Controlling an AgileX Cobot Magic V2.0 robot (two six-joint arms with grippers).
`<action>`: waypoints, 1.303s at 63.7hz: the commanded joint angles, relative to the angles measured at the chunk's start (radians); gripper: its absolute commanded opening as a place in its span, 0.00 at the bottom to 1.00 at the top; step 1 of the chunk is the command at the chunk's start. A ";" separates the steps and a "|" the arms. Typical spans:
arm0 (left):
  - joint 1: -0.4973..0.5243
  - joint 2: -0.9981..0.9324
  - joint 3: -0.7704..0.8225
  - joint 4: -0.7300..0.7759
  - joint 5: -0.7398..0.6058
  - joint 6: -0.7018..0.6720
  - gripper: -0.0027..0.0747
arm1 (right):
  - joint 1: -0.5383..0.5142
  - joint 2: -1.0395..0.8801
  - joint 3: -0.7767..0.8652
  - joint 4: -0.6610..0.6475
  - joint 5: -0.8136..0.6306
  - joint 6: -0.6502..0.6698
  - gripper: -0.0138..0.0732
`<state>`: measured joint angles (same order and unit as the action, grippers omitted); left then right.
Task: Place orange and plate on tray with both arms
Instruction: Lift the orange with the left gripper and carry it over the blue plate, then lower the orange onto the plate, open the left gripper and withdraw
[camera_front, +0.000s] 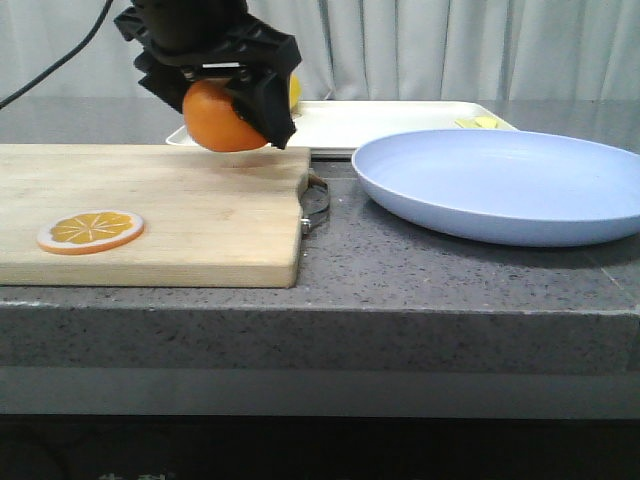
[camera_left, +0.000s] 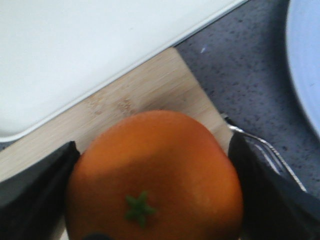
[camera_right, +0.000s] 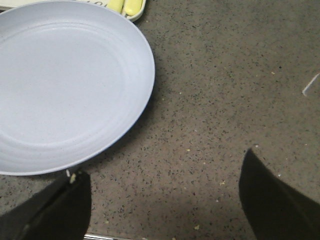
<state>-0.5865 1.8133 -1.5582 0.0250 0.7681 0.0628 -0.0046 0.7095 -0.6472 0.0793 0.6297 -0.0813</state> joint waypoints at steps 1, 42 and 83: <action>-0.037 -0.063 -0.052 -0.009 -0.043 -0.006 0.63 | -0.003 0.003 -0.033 0.001 -0.064 -0.009 0.86; -0.305 0.185 -0.352 -0.052 -0.129 -0.006 0.64 | -0.003 0.003 -0.033 0.001 -0.066 -0.009 0.86; -0.306 0.166 -0.419 -0.116 -0.070 -0.056 0.88 | -0.003 0.003 -0.033 0.001 -0.063 -0.009 0.86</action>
<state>-0.8864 2.1036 -1.9436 -0.0699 0.7316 0.0454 -0.0046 0.7095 -0.6472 0.0793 0.6297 -0.0813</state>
